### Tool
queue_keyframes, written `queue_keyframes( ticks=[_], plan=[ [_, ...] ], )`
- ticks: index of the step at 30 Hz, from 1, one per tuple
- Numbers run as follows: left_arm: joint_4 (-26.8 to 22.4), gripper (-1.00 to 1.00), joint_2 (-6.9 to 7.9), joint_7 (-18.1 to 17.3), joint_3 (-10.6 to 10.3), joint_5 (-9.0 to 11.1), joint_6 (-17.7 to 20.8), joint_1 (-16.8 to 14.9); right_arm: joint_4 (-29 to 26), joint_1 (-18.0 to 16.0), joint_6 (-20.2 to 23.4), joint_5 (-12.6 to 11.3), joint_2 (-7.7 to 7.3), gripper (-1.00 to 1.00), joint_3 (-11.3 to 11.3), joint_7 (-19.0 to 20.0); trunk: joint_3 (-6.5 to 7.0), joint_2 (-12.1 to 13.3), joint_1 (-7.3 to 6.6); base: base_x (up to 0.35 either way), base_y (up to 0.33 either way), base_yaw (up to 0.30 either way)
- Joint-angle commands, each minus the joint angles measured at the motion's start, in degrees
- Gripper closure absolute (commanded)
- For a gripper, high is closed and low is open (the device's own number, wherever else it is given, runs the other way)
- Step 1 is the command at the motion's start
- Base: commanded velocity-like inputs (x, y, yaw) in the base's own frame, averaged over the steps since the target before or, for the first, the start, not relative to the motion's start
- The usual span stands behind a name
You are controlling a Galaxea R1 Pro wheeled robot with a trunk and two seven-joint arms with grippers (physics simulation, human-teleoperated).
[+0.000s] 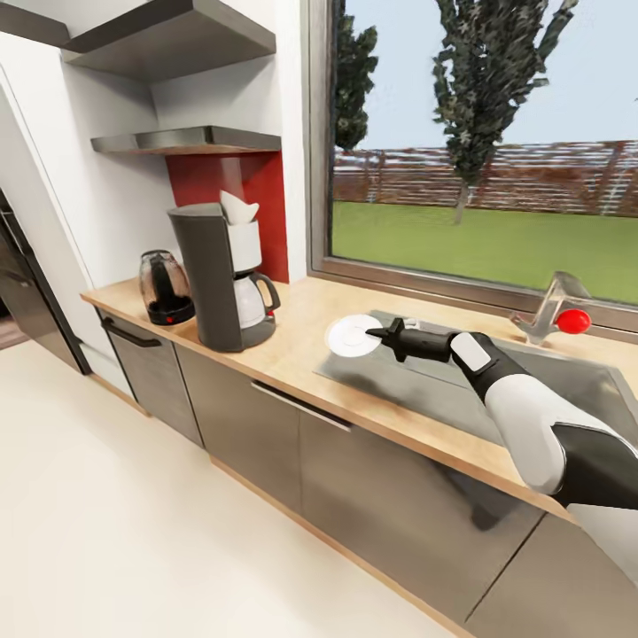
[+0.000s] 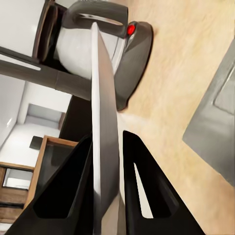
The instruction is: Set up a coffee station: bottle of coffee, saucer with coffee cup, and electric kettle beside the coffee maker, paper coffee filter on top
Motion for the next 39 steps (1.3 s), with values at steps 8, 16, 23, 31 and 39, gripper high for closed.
queue_keyframes(
  ticks=[8, 16, 23, 31, 39],
  plan=[
    [0.0, -1.0, 0.01, -0.2, -0.2, 0.3, 0.6, 0.0, 0.2, -0.1, 0.3, 0.2, 0.09, 1.0, -0.4, 0.2, -0.06, 0.0, 0.03, 0.264, 0.229, 0.0],
    [0.0, -1.0, 0.01, -0.1, -0.2, 0.2, 0.6, 0.0, 0.7, -0.1, 0.3, 0.3, 0.66, 1.0, -0.6, -1.2, -0.06, 0.0, 0.03, 0.215, 0.186, 0.0],
    [0.0, -1.0, 0.01, -0.1, -0.3, 0.2, 0.6, 0.0, 1.0, -0.1, 0.3, -0.9, 2.47, 1.0, -0.7, -6.6, -0.06, 0.0, 0.03, 0.025, 0.021, 0.0],
    [0.0, -1.0, 0.01, -0.1, -0.3, 0.3, 0.6, 0.0, 4.7, -0.1, 0.3, -3.2, 2.9, 1.0, -0.6, -8.0, -0.06, 0.0, 0.03, 0.001, 0.001, 0.0],
    [0.0, -1.0, 0.01, -0.1, -0.3, 0.3, 0.6, 0.0, 5.0, -0.1, 0.3, -3.6, 2.99, 1.0, -0.7, -8.1, -0.06, 0.0, 0.03, 0.043, 0.05, 0.0]
  ],
)
